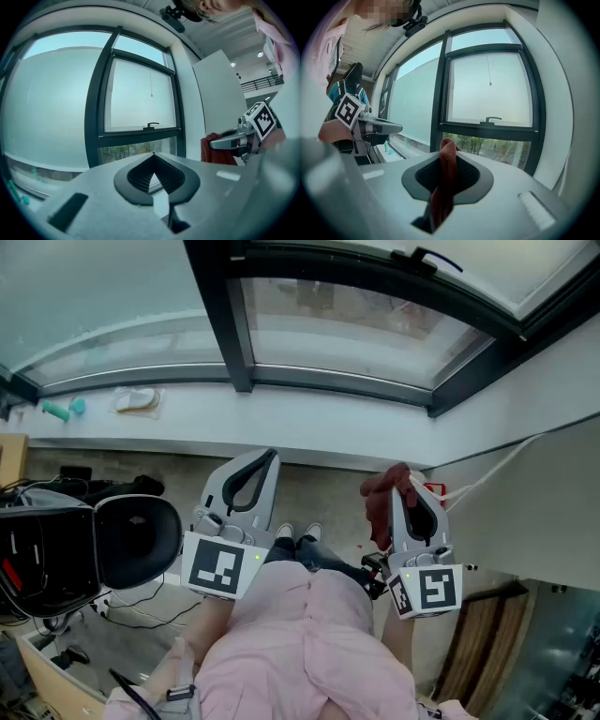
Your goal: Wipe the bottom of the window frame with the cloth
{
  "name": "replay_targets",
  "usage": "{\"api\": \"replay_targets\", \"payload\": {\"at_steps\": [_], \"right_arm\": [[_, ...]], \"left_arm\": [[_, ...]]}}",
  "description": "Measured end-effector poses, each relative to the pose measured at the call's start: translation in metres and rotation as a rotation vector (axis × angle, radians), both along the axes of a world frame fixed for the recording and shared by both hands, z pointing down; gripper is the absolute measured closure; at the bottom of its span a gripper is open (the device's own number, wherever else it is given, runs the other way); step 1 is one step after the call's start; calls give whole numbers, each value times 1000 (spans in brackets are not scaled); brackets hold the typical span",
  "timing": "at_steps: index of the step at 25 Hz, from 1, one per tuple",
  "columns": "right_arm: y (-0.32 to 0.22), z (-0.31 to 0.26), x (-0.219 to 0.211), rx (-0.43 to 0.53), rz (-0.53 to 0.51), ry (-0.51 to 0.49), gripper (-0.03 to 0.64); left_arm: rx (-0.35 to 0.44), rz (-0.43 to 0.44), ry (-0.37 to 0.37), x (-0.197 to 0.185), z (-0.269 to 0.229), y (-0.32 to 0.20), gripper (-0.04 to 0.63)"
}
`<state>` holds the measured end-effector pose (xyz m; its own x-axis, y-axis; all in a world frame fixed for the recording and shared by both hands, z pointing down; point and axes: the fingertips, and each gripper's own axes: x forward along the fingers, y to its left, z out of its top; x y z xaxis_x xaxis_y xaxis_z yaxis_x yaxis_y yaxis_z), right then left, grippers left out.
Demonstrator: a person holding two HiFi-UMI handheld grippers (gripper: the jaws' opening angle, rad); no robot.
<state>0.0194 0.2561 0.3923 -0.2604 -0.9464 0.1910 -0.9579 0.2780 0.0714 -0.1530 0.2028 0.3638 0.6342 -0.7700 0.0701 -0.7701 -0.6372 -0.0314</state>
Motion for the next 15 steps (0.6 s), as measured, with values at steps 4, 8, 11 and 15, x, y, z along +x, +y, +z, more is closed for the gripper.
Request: {"api": "replay_targets", "payload": {"at_steps": [4, 8, 11, 15], "right_arm": [[6, -16, 5, 22, 20, 3, 565], [9, -18, 14, 27, 11, -18, 565], [16, -15, 25, 27, 17, -27, 565], [22, -12, 45, 35, 29, -32, 565]], "left_arm": [[2, -2, -18, -4, -9, 4, 597], [3, 14, 18, 12, -16, 12, 598], [2, 25, 7, 25, -14, 19, 597], [18, 9, -5, 35, -13, 17, 597]]}}
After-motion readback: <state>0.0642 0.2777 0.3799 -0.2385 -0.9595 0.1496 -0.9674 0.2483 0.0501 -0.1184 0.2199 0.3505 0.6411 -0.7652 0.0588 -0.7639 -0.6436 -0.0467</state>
